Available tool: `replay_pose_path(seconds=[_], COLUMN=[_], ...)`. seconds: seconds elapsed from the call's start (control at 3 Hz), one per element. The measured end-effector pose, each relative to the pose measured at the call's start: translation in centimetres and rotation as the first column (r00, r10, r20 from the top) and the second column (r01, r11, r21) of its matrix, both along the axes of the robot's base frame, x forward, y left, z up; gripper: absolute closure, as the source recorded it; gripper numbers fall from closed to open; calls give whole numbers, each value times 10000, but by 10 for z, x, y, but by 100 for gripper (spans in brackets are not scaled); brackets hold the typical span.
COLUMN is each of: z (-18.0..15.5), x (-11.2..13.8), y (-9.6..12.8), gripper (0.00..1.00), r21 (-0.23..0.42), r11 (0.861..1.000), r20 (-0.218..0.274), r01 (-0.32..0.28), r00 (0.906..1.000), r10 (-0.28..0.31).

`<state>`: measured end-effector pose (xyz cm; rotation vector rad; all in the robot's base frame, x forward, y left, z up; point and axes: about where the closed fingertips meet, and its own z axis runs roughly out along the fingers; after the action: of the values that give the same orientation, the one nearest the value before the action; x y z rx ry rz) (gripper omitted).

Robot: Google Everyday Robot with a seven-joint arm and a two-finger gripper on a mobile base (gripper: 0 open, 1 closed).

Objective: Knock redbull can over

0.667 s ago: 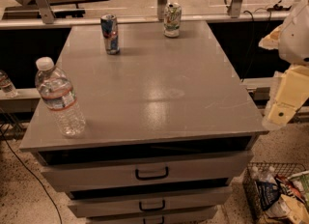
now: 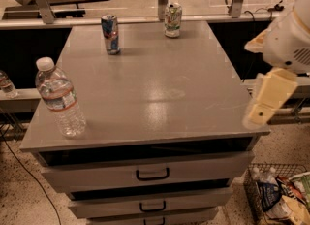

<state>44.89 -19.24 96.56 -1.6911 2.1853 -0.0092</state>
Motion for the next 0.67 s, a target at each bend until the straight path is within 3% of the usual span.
replay_pose_path(seconds=[0.33,0.67], z=[-18,-25], x=[37,85], y=[64,125], gripper=[0,0], r21=[1423,2508], r11=[9879,9592], r20=[434,1218], r01=[-623,-1304], r00=[9974,9873], r10=[566,1024])
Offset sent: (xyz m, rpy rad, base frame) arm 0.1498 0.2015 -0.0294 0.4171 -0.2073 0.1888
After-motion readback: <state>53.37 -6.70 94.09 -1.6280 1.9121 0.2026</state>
